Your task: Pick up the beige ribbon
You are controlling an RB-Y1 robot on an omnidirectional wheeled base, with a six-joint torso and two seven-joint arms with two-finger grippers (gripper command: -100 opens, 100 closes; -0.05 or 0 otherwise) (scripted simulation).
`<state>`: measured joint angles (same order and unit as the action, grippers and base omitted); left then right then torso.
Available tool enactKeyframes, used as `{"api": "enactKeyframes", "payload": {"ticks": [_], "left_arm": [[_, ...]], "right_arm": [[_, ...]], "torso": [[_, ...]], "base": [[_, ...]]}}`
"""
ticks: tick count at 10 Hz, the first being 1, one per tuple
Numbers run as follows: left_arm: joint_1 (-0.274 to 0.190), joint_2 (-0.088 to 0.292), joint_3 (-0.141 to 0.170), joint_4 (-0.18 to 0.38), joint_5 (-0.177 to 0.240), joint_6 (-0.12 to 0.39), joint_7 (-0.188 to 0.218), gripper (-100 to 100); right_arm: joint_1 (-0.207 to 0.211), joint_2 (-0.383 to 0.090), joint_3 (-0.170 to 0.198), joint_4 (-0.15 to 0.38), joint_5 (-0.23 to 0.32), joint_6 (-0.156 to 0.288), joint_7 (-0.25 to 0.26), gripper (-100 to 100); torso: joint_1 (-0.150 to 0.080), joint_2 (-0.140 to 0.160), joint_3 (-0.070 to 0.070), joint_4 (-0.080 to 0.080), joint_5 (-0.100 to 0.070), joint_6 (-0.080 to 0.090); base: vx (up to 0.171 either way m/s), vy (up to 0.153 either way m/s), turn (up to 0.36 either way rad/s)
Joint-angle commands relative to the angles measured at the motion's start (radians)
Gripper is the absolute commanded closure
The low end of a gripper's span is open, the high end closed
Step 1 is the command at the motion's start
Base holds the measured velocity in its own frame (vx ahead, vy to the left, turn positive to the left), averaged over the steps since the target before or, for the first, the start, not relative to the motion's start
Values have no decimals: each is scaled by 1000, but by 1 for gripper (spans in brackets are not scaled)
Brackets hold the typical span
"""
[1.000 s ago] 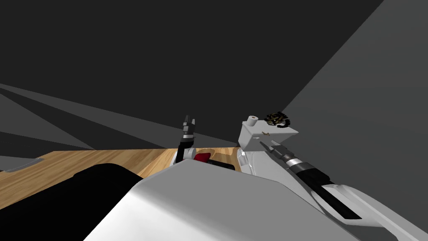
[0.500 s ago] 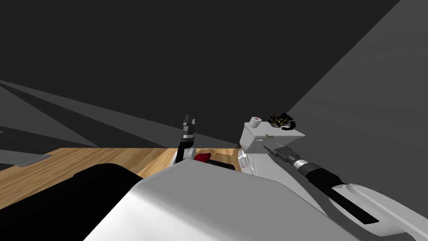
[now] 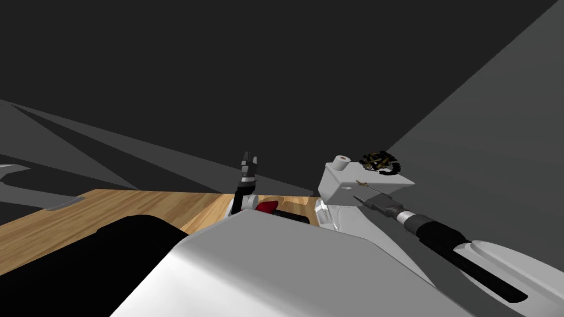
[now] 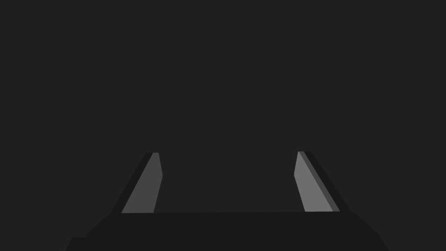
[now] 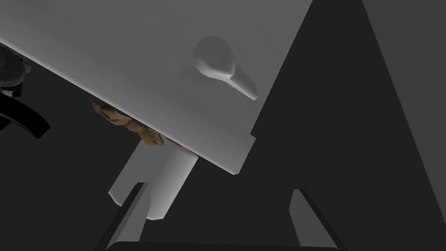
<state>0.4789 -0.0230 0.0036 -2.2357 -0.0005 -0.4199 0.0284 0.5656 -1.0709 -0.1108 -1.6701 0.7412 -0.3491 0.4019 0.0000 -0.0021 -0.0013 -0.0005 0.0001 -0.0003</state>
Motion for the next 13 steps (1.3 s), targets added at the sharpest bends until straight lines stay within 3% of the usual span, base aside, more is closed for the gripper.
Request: {"api": "enactKeyframes", "payload": {"ticks": [1,2,8,12,13], "left_arm": [[0,0,0,0,0,0,0,0],[0,0,0,0,0,0,0,0],[0,0,0,0,0,0,0,0],[0,0,0,0,0,0,0,0],[0,0,0,0,0,0,0,0]], "right_arm": [[-5,-50,18,31,24,6,38,-100],[-5,-61,18,31,24,6,38,-100],[-15,-248,54,145,94,3,167,-100],[-19,-311,67,188,119,3,213,-100],[-14,-302,64,179,116,4,207,-100]], "torso": [[0,0,0,0,0,0],[-1,-1,0,0,0,0],[0,-2,-1,0,0,0],[0,0,0,0,0,0],[0,1,0,0,0,0]], "base": [[38,-6,71],[33,-2,64],[43,7,80],[26,3,47],[8,-1,10]]}}
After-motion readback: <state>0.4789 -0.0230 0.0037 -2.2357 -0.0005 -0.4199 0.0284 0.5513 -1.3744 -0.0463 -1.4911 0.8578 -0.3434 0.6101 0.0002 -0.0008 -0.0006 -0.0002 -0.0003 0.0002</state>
